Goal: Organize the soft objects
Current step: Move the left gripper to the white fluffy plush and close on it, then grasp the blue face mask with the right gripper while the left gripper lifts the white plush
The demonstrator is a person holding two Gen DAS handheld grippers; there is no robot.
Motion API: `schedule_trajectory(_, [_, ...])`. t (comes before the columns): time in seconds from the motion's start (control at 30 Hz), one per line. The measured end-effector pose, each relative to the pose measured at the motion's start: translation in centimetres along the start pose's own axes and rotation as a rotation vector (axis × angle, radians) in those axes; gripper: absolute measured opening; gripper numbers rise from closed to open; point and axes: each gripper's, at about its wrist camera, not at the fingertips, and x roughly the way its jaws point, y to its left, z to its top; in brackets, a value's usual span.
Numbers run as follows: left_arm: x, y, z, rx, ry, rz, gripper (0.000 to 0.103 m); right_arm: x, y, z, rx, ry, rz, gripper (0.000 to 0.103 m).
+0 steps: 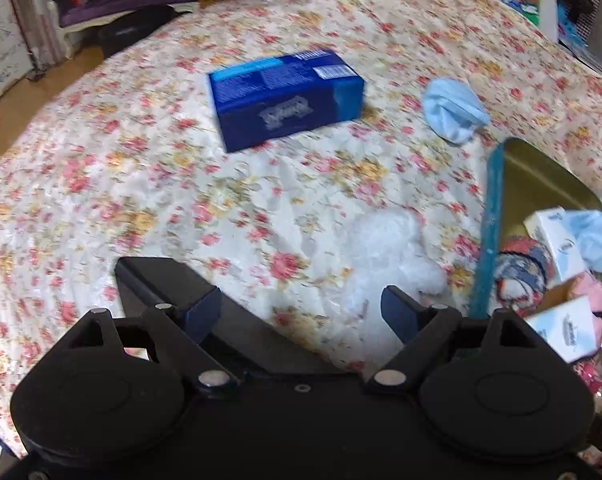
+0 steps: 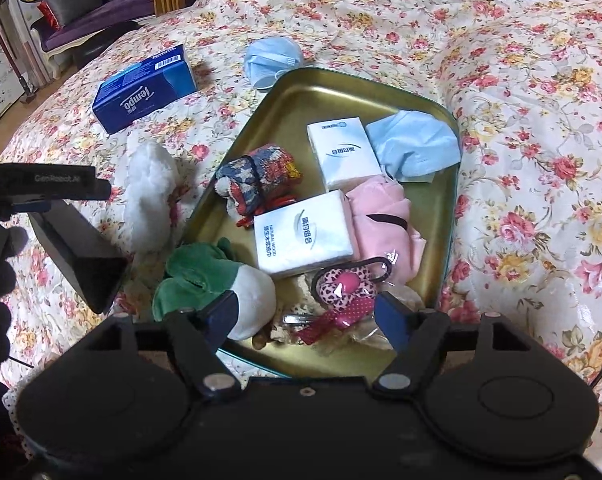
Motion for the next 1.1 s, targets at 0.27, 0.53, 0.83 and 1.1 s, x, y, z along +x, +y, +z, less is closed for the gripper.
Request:
schedule_trajectory(0.27, [1.2,-2.3,0.7,0.01,0.053,-0.025,0.089,0.4,0.5,0.8,-0.011,0.006,0.012,0.074])
schedule_trajectory(0.53, [4.8,-3.5,1.2,-0.005,0.154,0.01,0.089,0.0,1.1,2.6,-0.033,-0.024,0.018,0.074])
schedule_trajectory(0.83, [6.9,-4.6,2.5,0.013,0.199,-0.099,0.062,0.7,2.0,5.5,-0.07,-0.047,-0.011,0.074])
schedule_trajectory(1.1, [6.5,-3.2,3.3,-0.023,0.146,-0.154,0.036,2.2,2.4,9.8,-0.095,-0.101,-0.043,0.075])
